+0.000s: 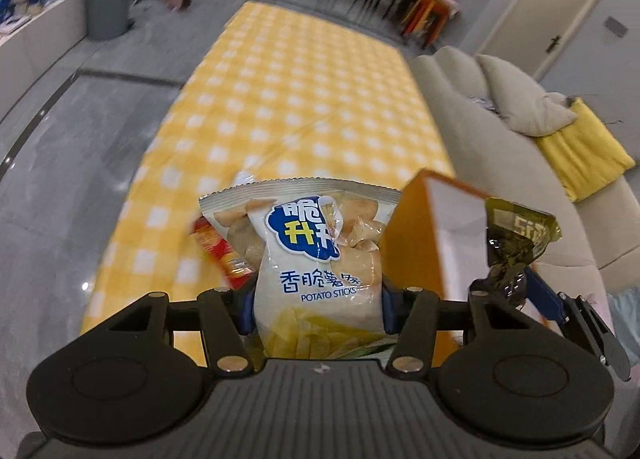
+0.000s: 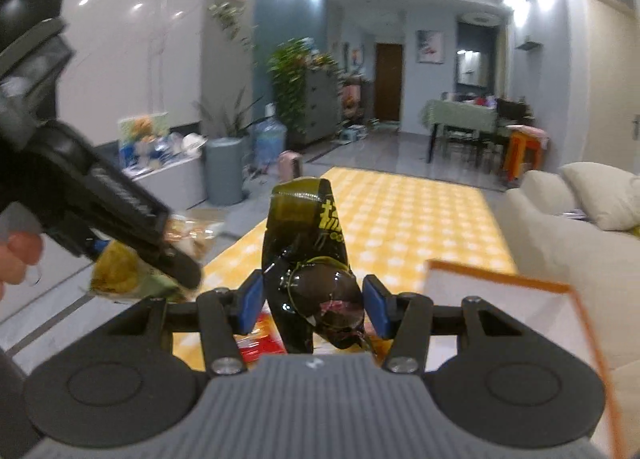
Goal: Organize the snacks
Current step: 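Carry the black snack bag into the box and open the right tool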
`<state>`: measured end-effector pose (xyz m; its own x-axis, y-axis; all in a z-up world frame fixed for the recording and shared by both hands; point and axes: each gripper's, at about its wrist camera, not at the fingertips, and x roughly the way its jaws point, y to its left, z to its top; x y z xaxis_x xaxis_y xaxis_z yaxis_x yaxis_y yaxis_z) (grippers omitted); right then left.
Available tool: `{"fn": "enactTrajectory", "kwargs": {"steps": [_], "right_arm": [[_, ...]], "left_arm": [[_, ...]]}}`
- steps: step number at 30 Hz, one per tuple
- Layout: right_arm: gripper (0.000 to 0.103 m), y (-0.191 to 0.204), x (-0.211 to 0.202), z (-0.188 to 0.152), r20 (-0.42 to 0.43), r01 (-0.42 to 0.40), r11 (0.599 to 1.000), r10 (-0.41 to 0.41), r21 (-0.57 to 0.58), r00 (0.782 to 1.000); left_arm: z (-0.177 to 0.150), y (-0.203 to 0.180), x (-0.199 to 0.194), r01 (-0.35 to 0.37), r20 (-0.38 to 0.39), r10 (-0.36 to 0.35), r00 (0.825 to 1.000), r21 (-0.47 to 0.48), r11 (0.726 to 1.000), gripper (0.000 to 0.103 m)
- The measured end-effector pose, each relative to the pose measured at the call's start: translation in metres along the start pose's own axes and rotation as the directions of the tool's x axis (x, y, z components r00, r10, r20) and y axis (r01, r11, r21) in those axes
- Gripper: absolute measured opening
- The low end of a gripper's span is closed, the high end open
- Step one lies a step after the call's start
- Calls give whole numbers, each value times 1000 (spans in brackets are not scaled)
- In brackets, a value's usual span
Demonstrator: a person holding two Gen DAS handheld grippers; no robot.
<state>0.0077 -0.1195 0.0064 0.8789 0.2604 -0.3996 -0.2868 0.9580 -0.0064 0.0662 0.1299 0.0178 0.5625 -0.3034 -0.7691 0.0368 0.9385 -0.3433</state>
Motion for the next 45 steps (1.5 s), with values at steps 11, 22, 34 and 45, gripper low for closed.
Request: {"fn": "enactTrajectory", "kwargs": {"steps": [11, 22, 34, 45], "right_arm": [[51, -108, -65, 21, 3, 165, 974, -168, 152, 986], [51, -141, 11, -15, -317, 95, 906, 44, 412, 947], [52, -165, 119, -61, -530, 160, 790, 231, 591, 816], [64, -170, 132, -72, -519, 128, 752, 311, 646, 796]], "left_arm": [[-15, -80, 29, 130, -18, -129, 991, 16, 991, 63], [-33, -89, 81, 127, -48, -124, 991, 49, 991, 63], [-30, -50, 110, 136, -141, -137, 980, -13, 991, 62], [-29, -41, 121, 154, -162, -156, 974, -24, 988, 63]]}}
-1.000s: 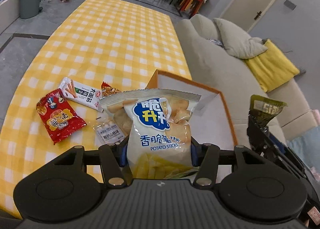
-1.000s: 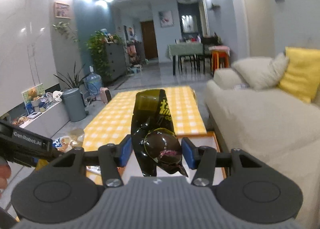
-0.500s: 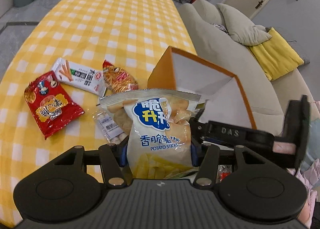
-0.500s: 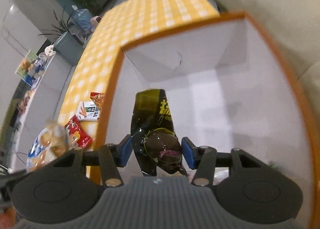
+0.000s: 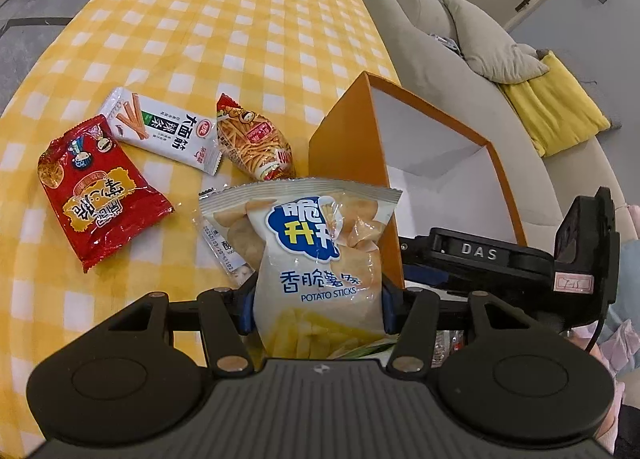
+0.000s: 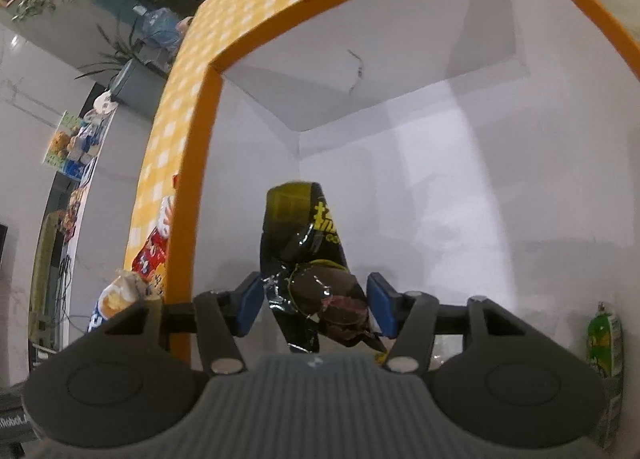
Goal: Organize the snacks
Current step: 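Carry the black snack bag into the box and open the right tool, then carry the potato-sticks bag into the box and open the left tool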
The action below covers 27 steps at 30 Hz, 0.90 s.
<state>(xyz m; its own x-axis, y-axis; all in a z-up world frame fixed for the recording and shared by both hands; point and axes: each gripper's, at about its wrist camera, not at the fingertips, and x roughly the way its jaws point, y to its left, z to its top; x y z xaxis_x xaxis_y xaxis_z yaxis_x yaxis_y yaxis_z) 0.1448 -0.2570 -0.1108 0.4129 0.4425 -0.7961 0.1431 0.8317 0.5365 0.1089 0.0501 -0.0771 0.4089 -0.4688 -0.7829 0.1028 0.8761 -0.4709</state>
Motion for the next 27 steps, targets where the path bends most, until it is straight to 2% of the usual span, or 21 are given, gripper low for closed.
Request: {"fn": "enactTrajectory", "kwargs": {"steps": [5, 11, 14, 18, 22, 25, 27], "right_arm": [[67, -1, 0, 0, -12, -25, 1000, 25, 14, 1000], [67, 2, -17, -2, 23, -42, 999, 42, -1, 999], [75, 5, -34, -4, 56, -49, 998, 51, -24, 997], [82, 12, -60, -6, 124, 33, 994, -20, -106, 992], [88, 11, -87, -7, 174, 71, 988, -47, -135, 984], [88, 5, -107, -7, 207, 88, 986, -57, -145, 977], [88, -1, -120, -5, 231, 101, 984, -65, -147, 971]], "left_arm": [[1, 3, -6, -13, 11, 13, 1000, -16, 1000, 63], [1, -4, -18, -17, 35, 17, 999, -11, 1000, 63], [1, -14, -23, -11, 50, 11, 999, -3, 1000, 63], [-3, -34, -26, -23, 58, 20, 998, 41, 999, 63], [-8, -56, -26, -34, 54, 29, 998, 83, 996, 63], [-13, -74, -25, -49, 55, 43, 998, 116, 992, 63], [-14, -84, -21, -76, 64, 70, 996, 106, 991, 63]]}}
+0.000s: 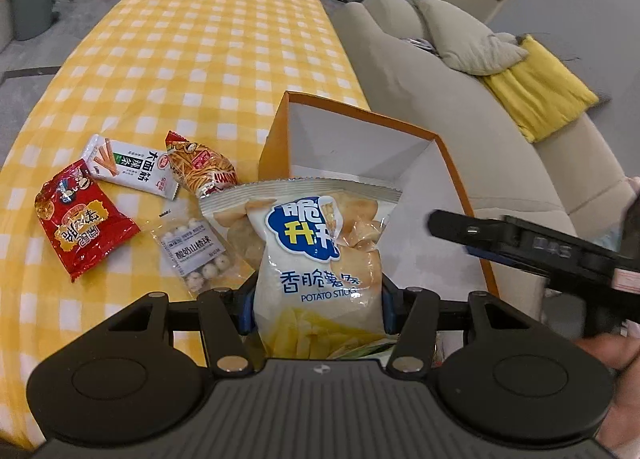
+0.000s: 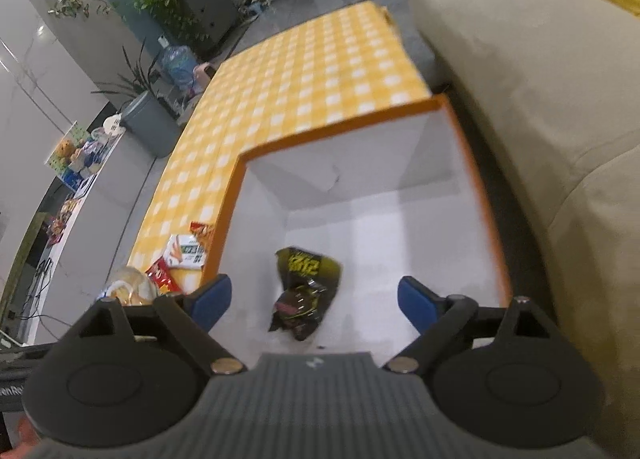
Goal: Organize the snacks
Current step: 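Carry the potato-sticks bag into the box and open the left tool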
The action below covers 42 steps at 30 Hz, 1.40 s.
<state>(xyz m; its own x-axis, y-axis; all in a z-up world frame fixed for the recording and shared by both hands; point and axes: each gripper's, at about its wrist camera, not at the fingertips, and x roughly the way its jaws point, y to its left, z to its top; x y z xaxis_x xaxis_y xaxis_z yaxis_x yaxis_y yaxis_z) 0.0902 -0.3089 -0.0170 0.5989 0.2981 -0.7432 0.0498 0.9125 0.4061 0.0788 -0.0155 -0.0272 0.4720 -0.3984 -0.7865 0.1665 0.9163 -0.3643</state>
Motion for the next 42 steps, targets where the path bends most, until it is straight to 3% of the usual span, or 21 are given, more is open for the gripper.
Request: {"fn": "enactTrajectory", "kwargs": {"steps": [6, 10, 15, 18, 24, 27, 30, 36, 42], "right_arm": [[91, -30, -34, 7, 71, 56, 998, -56, 2, 996], [91, -47, -56, 8, 209, 201, 979, -192, -25, 959], [91, -87, -59, 10, 201, 133, 983, -157, 130, 967], [94, -109, -62, 10, 217, 84, 968, -137, 236, 966], [94, -124, -57, 13, 215, 52, 953, -120, 297, 969], [95, -128, -54, 14, 202, 47, 952, -112, 303, 973], [94, -127, -49, 13, 187, 56, 952, -116, 300, 975], [94, -124, -44, 13, 173, 55, 954, -110, 294, 979], [95, -123, -39, 12, 151, 68, 954, -116, 291, 982]], "left_arm": [[1, -40, 28, -28, -61, 32, 998, 58, 998, 63], [4, -66, 55, -63, -77, 68, 995, 71, 996, 63], [6, -87, 101, -91, -121, 99, 988, 70, 993, 63], [6, -94, 134, -134, -174, 146, 974, 81, 988, 63], [3, -97, 174, -186, -211, 205, 956, 108, 977, 63], [0, -99, 181, -211, -208, 239, 948, 151, 966, 63], [2, -95, 185, -216, -220, 240, 945, 127, 968, 64], [2, -98, 184, -207, -228, 237, 944, 147, 967, 84], [4, -100, 175, -251, -225, 277, 934, 138, 958, 84]]}}
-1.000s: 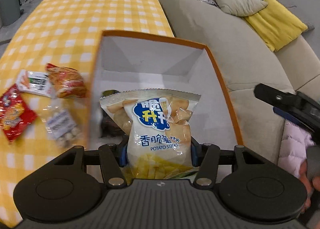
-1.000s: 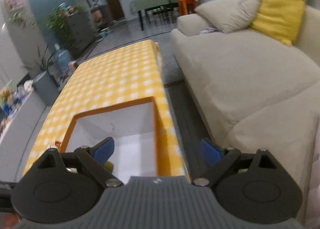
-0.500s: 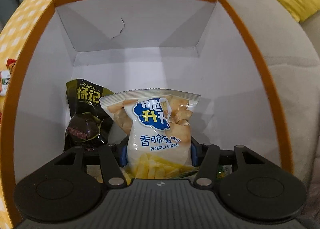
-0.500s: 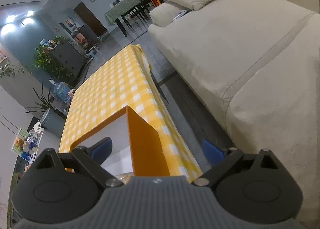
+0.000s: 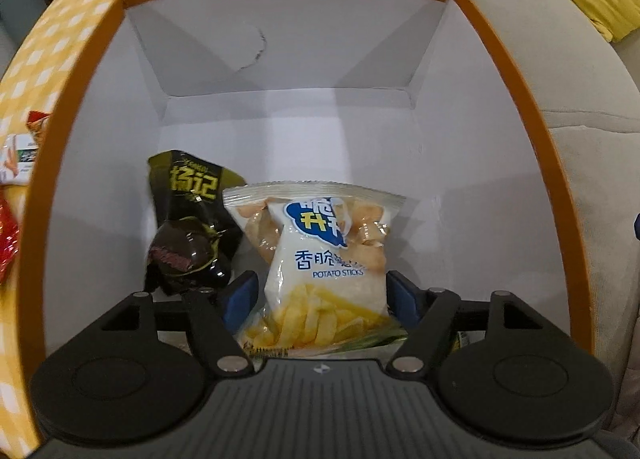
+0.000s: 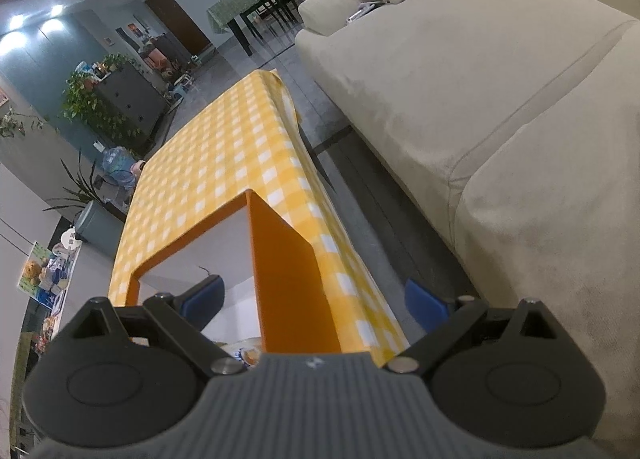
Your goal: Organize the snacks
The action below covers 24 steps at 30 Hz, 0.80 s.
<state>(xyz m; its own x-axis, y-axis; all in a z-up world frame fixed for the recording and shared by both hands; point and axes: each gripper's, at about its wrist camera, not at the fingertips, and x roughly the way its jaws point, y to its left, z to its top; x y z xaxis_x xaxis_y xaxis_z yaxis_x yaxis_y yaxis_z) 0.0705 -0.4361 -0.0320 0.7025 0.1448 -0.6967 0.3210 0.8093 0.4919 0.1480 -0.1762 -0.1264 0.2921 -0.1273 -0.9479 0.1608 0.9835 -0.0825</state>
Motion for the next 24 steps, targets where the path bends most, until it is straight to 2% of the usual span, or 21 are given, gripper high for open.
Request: {"fn": "enactTrajectory", "kwargs": {"steps": [4, 5, 7, 8, 10, 16, 21, 23, 24], "right_arm": [[94, 0, 0, -1, -2, 5, 1000, -5, 0, 1000], [94, 0, 0, -1, -3, 6, 1000, -6, 2, 1000], [94, 0, 0, -2, -5, 3, 1000, -3, 3, 1000], [94, 0, 0, -2, -7, 1, 1000, -1, 1, 1000], [94, 0, 0, -3, -16, -11, 1000, 11, -2, 1000], [94, -2, 1, -3, -26, -20, 1000, 20, 12, 999], [94, -2, -2, -2, -31, -34, 999, 34, -2, 999], [76, 0, -2, -3, -29, -45, 999, 44, -25, 999], [62, 2, -2, -4, -32, -54, 998, 53, -45, 998]], "left_arm": [[-1, 2, -8, 16, -1, -16, 1000, 9, 1000, 86], [-2, 2, -10, 29, 17, -29, 999, 16, 999, 86], [-8, 3, -17, 94, 100, -100, 990, 65, 993, 90], [-9, 4, -20, 116, 106, -124, 987, 81, 990, 90], [-9, 8, -23, 114, 86, -118, 989, 50, 992, 90], [-15, 18, -44, 49, 135, -51, 989, 15, 999, 90], [-25, 25, -77, 67, 175, -66, 982, -2, 998, 90], [-28, 30, -91, 82, 157, -82, 984, 5, 997, 90], [-30, 33, -97, 88, 160, -89, 983, 17, 996, 90]]}}
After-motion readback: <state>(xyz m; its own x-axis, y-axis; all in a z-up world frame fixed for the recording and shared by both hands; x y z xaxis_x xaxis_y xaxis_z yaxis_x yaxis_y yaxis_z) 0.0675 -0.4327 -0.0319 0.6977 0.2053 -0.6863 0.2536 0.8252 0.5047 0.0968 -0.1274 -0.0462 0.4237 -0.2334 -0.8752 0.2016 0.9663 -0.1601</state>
